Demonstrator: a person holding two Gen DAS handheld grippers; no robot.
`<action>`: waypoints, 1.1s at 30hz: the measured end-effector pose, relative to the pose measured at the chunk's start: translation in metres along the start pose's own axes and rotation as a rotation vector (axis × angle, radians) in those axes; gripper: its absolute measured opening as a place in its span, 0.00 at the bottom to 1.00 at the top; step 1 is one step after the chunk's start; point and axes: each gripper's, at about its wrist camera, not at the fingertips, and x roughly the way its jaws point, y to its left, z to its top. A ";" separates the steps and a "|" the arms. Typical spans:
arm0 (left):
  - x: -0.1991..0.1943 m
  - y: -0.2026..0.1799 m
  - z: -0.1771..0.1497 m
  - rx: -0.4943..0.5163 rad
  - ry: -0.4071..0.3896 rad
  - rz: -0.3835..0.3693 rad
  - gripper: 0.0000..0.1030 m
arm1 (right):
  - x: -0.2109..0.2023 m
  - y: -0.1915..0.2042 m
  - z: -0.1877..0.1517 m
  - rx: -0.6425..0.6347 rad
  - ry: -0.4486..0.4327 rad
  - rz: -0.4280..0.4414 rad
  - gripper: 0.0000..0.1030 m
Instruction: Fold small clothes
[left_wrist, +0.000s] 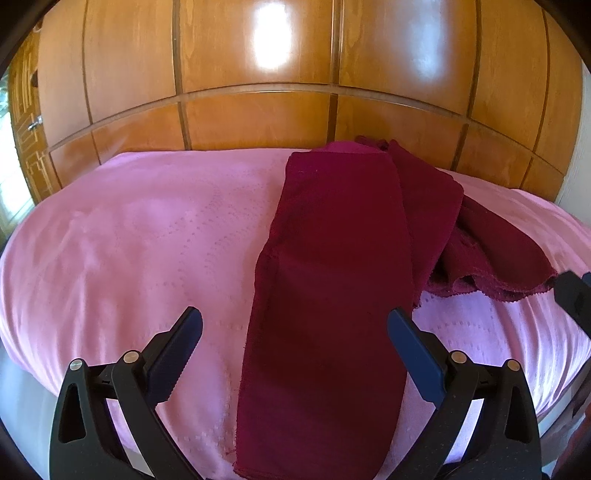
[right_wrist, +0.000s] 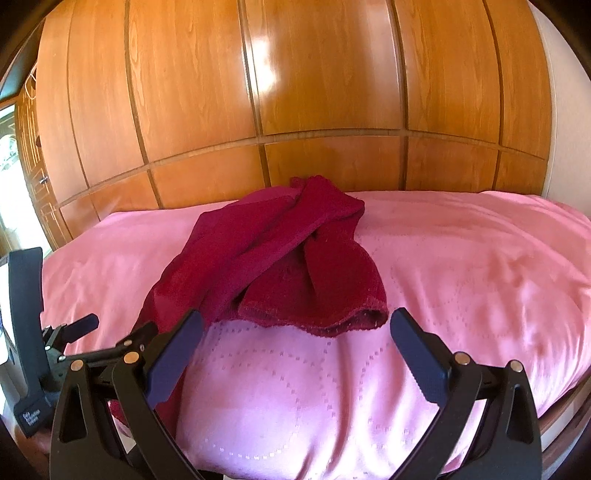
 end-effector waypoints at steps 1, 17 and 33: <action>0.000 0.000 0.000 0.001 0.002 -0.003 0.96 | 0.000 0.001 0.000 -0.002 0.000 0.002 0.98; 0.008 -0.006 -0.003 0.028 0.021 -0.019 0.96 | 0.002 -0.011 0.016 0.012 -0.040 -0.003 0.98; 0.040 -0.020 -0.020 0.119 0.103 -0.098 0.74 | 0.067 -0.013 0.051 0.140 0.073 0.167 0.63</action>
